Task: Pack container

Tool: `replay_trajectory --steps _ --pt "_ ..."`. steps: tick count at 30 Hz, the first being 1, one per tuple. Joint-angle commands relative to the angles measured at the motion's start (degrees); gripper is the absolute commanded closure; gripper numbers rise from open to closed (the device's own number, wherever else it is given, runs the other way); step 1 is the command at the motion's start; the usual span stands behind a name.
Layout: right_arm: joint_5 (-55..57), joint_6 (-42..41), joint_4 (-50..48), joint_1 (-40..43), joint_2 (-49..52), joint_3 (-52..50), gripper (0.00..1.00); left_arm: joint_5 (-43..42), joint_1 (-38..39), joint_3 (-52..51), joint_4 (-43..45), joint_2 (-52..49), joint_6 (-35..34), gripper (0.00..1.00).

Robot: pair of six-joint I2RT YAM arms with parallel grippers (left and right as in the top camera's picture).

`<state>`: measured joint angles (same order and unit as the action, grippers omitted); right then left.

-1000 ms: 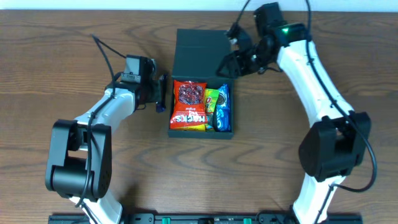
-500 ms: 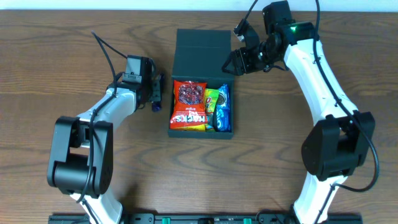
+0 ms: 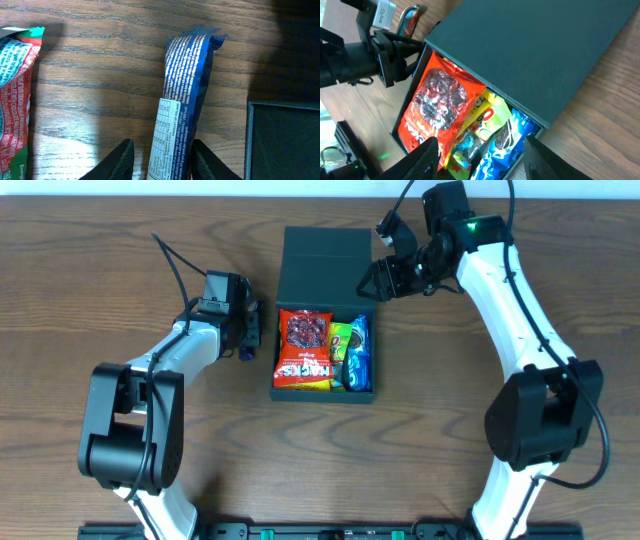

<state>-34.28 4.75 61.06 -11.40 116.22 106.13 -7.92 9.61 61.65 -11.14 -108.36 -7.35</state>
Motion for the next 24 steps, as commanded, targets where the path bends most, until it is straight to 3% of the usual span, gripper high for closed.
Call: replay_trajectory --steps 1,7,15,24 --pt "-0.4 -0.6 0.0 0.5 -1.6 1.1 0.46 0.9 0.2 1.1 -0.7 -2.1 1.0 0.64" --pt "-0.4 -0.4 0.0 0.5 -1.6 1.1 0.45 0.8 0.2 1.2 -0.8 -3.3 0.9 0.66" --pt "1.5 -0.4 0.0 1.3 -1.6 1.1 0.46 0.9 0.2 3.4 -2.6 -2.9 0.5 0.84" --pt "1.5 -5.7 0.5 11.5 -1.6 1.2 0.47 1.1 0.6 18.6 -16.2 -0.4 0.5 0.84"
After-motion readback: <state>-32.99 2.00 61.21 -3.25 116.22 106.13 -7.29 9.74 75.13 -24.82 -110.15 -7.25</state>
